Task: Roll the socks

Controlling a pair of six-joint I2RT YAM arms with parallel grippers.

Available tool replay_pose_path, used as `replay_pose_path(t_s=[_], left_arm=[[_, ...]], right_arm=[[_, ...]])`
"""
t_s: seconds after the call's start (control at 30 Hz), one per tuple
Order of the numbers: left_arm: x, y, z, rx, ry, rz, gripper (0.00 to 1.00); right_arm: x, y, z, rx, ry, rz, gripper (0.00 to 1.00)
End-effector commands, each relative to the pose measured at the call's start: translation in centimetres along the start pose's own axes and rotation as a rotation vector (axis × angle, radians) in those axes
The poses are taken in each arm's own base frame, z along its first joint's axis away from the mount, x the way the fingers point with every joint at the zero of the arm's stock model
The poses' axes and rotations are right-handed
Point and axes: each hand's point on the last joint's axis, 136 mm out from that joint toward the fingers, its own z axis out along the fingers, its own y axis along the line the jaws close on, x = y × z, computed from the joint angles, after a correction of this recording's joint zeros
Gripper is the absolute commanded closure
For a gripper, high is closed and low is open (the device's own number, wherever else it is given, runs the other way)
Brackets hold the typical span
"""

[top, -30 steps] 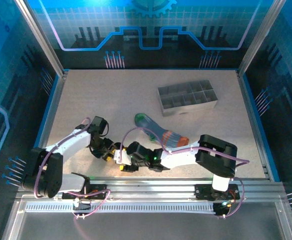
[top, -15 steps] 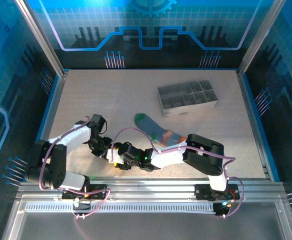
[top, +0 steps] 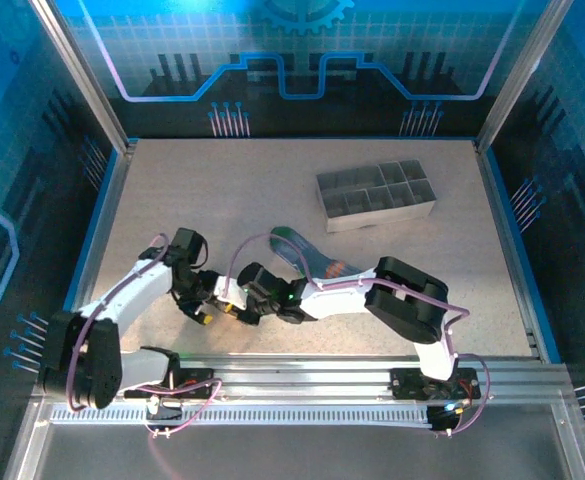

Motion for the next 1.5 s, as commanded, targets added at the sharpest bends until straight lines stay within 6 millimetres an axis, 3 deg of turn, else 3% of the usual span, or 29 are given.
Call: replay_pose_path(t_s=[0.0, 0.1, 0.33, 0.63, 0.8, 1.0, 1.1, 1.2, 1.3, 1.47], left_arm=[[0.7, -0.1, -2.2, 0.059, 0.001, -0.003, 0.19], [0.6, -0.7, -2.9, 0.108, -0.01, 0.019, 0.19], [0.8, -0.8, -1.8, 0.16, 0.012, 0.017, 0.25], [-0.4, -5.6, -1.7, 0.286, -0.016, 0.09, 0.2], [-0.5, -5.4, 0.5, 0.201, 0.014, 0.119, 0.22], [-0.8, -6.7, 2.2, 0.14, -0.012, 0.19, 0.26], [-0.7, -5.6, 3.7, 0.017, -0.005, 0.218, 0.33], [-0.7, -3.2, 5.0, -0.125, 0.0, 0.214, 0.48], [-0.8, -1.0, 5.6, -0.195, 0.006, 0.181, 0.61], [-0.6, 0.0, 5.4, -0.217, 0.007, 0.167, 0.64]], right_arm=[[9.3, -0.6, 0.6, -0.079, 0.266, 0.224, 1.0], [10.4, -0.8, 0.5, -0.142, 0.279, 0.318, 1.0], [11.0, -2.3, 0.3, -0.218, 0.283, 0.491, 1.0], [11.7, -3.3, 0.6, -0.271, 0.292, 0.643, 1.0], [12.2, -3.7, 0.6, -0.287, 0.295, 0.696, 1.0], [13.1, -4.0, 0.5, -0.295, 0.306, 0.76, 1.0], [13.2, -4.4, 0.4, -0.283, 0.298, 0.778, 1.0], [12.0, -5.4, -0.3, -0.238, 0.264, 0.756, 0.88], [9.7, -6.8, -1.7, -0.163, 0.185, 0.724, 0.65], [7.2, -9.0, -4.1, -0.015, 0.127, 0.803, 0.49]])
